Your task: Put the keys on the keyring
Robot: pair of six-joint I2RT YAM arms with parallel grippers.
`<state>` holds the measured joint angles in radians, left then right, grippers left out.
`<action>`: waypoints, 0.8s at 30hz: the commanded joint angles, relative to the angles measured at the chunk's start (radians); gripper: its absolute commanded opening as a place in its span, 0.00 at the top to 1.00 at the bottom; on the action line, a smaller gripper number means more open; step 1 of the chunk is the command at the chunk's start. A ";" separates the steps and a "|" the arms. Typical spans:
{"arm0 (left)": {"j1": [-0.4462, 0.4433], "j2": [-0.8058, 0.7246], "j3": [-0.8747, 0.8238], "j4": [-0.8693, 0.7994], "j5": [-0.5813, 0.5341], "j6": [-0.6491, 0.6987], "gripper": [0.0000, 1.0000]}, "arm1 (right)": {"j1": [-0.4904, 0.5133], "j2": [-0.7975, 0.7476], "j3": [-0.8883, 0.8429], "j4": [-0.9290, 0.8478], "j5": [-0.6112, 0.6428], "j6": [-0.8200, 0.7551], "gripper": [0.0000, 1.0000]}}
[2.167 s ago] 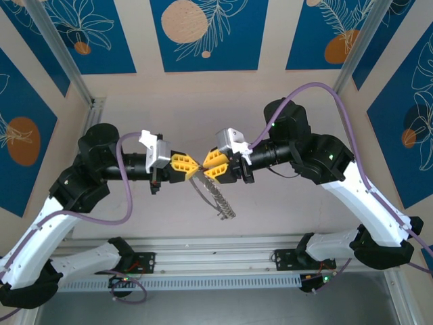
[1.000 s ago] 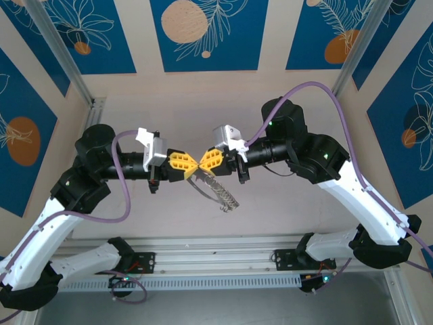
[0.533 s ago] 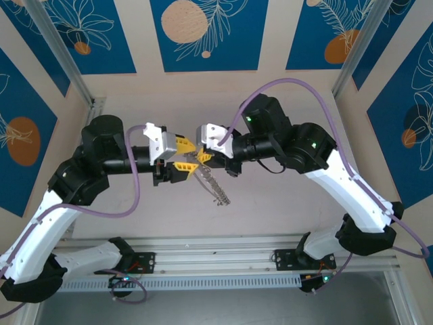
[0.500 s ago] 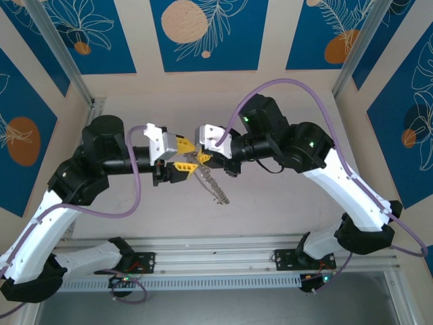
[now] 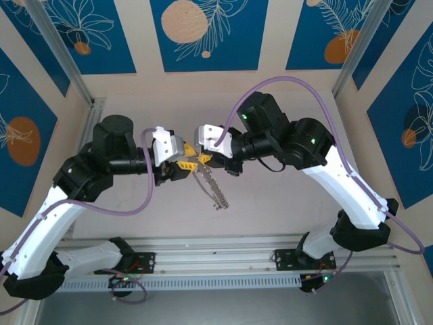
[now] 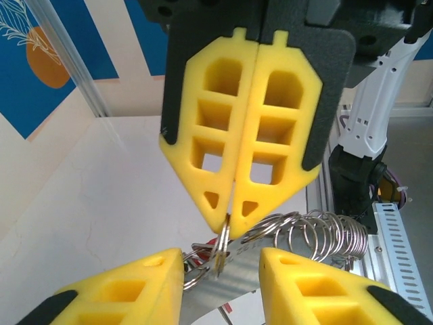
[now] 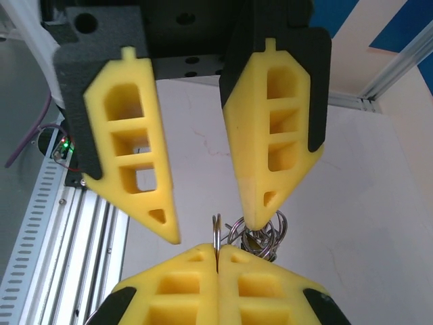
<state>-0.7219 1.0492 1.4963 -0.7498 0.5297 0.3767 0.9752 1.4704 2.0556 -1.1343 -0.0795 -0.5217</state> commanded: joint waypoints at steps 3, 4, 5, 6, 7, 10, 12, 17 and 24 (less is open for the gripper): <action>0.004 -0.003 0.005 0.004 0.025 0.002 0.72 | 0.009 0.008 0.035 -0.020 -0.040 -0.004 1.00; 0.003 0.000 0.002 0.007 0.031 -0.001 0.73 | 0.011 0.012 0.041 -0.025 -0.037 -0.006 1.00; 0.003 0.002 0.000 0.007 0.034 -0.002 0.76 | 0.011 0.018 0.046 -0.034 -0.036 -0.005 1.00; 0.002 0.003 -0.001 0.008 0.037 -0.003 0.77 | 0.013 0.021 0.052 -0.040 -0.034 -0.005 1.00; 0.002 0.005 -0.003 0.010 0.038 -0.005 0.78 | 0.014 0.025 0.058 -0.048 -0.035 -0.006 1.00; 0.002 0.011 -0.007 0.017 0.052 -0.009 0.80 | 0.015 0.032 0.060 -0.051 -0.033 -0.006 1.00; 0.002 0.016 -0.008 0.020 0.060 -0.011 0.81 | 0.014 0.032 0.060 -0.047 -0.035 -0.007 1.00; 0.000 0.023 -0.010 0.027 0.066 -0.010 1.00 | 0.015 0.028 0.060 -0.029 -0.049 -0.004 1.00; 0.000 -0.007 -0.038 0.090 0.121 -0.052 1.00 | 0.014 -0.005 0.012 0.023 -0.063 0.002 1.00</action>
<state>-0.7219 1.0573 1.4788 -0.7429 0.5873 0.3607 0.9798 1.4937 2.0789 -1.1896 -0.0811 -0.5213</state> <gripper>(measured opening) 0.054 0.047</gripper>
